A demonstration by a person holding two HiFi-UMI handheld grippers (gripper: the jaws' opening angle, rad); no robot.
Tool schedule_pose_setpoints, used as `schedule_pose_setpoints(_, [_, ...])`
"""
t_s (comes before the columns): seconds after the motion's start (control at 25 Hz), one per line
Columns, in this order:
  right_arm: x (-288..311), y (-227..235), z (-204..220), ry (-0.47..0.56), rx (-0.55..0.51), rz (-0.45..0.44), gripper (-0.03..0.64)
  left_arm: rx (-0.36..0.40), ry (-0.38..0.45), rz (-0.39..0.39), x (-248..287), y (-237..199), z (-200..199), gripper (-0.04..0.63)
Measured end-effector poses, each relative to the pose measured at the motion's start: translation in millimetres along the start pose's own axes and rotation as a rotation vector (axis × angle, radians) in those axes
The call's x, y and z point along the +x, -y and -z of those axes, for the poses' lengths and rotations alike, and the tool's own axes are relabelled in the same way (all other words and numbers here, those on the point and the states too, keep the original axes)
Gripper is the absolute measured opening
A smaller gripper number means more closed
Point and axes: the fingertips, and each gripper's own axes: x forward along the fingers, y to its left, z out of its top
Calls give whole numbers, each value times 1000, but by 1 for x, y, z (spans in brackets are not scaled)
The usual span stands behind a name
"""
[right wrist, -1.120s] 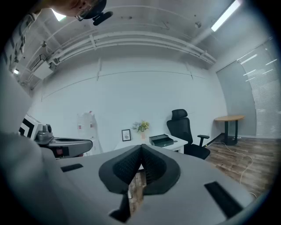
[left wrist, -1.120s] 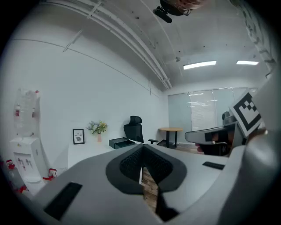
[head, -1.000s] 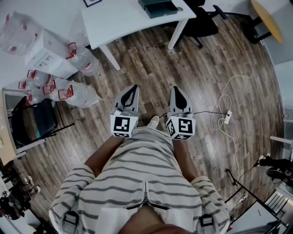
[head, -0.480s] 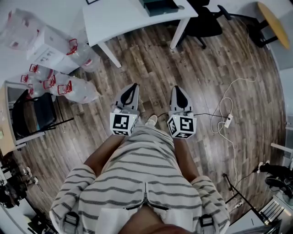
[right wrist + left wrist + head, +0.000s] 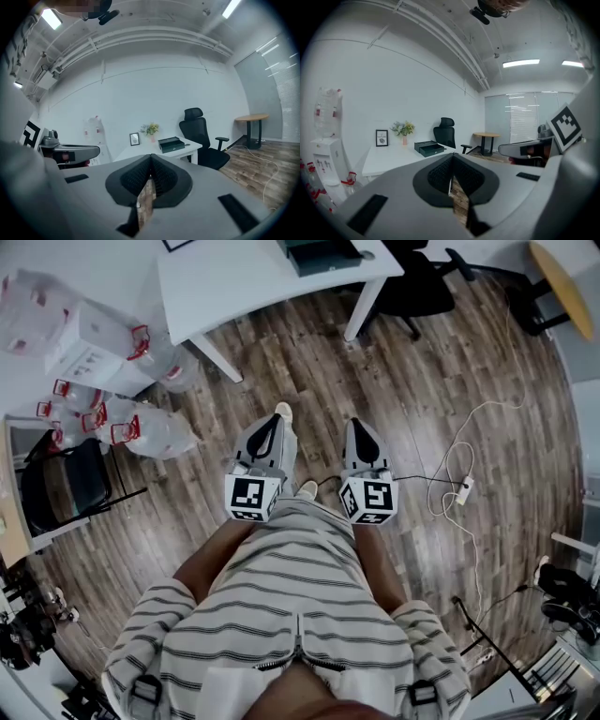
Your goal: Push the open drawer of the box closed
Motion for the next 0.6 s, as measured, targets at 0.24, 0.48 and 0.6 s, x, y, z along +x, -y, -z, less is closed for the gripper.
schedule_pose_setpoints(0.24, [62,26,-21,15,-5,-9,9,-1,20,7,67,-28,-13,-2])
schedule_pose_setpoints(0.48, [148,47,-51,0,-19,2,9,-24,23,46,148,-72,-43,-2])
schedule_pose_setpoints(0.6, [193,54,-70,-9,-13,7,9,-22,5,64,188,-97,-56,-2])
